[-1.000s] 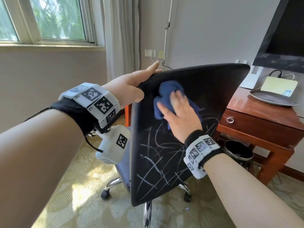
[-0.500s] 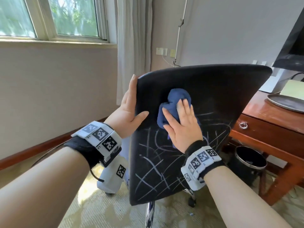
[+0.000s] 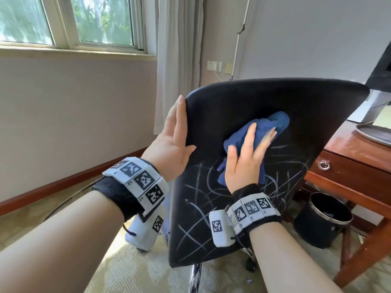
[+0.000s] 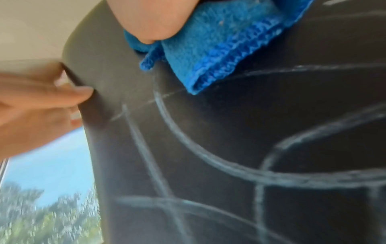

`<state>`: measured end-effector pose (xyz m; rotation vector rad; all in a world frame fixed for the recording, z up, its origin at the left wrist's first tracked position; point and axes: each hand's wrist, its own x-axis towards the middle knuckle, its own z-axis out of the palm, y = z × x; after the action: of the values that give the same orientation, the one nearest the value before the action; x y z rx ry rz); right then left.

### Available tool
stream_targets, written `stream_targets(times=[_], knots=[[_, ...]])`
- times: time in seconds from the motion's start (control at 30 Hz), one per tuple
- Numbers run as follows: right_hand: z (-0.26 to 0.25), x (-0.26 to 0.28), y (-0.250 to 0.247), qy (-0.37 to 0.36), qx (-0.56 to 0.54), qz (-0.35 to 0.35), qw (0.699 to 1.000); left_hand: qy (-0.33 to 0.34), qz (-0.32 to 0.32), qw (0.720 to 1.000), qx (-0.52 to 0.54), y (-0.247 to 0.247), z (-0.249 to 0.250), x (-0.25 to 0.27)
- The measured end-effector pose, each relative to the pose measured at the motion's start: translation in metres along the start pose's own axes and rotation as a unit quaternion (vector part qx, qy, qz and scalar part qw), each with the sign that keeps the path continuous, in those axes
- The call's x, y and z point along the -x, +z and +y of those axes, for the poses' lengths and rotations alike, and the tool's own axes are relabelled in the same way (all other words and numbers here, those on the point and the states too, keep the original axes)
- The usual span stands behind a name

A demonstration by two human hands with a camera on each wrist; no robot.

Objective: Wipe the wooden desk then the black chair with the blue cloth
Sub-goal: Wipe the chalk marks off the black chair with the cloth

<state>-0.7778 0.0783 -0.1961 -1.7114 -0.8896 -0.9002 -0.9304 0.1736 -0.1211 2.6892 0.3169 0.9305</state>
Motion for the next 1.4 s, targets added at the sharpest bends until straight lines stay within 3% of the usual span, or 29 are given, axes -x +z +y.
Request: stream_targets(times=[0.1,0.2,0.33,0.53,0.6,0.67,0.7,0.83,1.03,1.13,1.27,1.4], knots=[[0.001,0.0,0.0,-0.009,0.018,0.001,1.0,0.097,0.07,0.985,-0.126,-0.012,0.002,-0.013],[0.003,0.006,0.001,-0.025,0.044,-0.006,0.999,0.227,0.115,0.926,-0.278,-0.02,0.016,-0.035],[-0.001,0.011,0.005,-0.015,0.035,-0.006,0.999,0.285,0.11,0.849,-0.43,-0.018,0.025,-0.052],[0.01,0.002,0.003,0.008,0.024,0.006,1.0,0.236,0.087,0.845,-0.472,-0.013,0.035,-0.052],[0.02,-0.008,-0.003,0.129,-0.038,0.039,0.99,0.226,0.077,0.836,-0.494,-0.011,0.037,-0.053],[0.025,-0.009,-0.003,0.265,-0.099,0.078,0.956,0.222,0.076,0.835,-0.498,-0.01,0.04,-0.052],[0.022,-0.005,-0.001,0.291,-0.103,0.081,0.948,0.222,0.077,0.834,-0.499,-0.009,0.042,-0.051],[-0.004,0.016,0.01,0.201,-0.084,0.016,0.976,0.225,0.08,0.832,-0.501,-0.008,0.041,-0.049],[0.008,-0.025,-0.005,0.164,-0.11,0.076,0.977,0.24,0.101,0.838,-0.48,-0.008,0.037,-0.05],[0.024,-0.03,-0.012,0.217,-0.112,0.094,0.965,0.243,0.099,0.846,-0.464,-0.006,0.039,-0.052],[0.029,-0.012,-0.007,0.333,-0.134,0.114,0.926,0.237,0.097,0.861,-0.44,-0.001,0.044,-0.05],[0.006,0.005,0.002,0.293,-0.129,0.045,0.946,0.236,0.109,0.857,-0.445,-0.002,0.04,-0.048]])
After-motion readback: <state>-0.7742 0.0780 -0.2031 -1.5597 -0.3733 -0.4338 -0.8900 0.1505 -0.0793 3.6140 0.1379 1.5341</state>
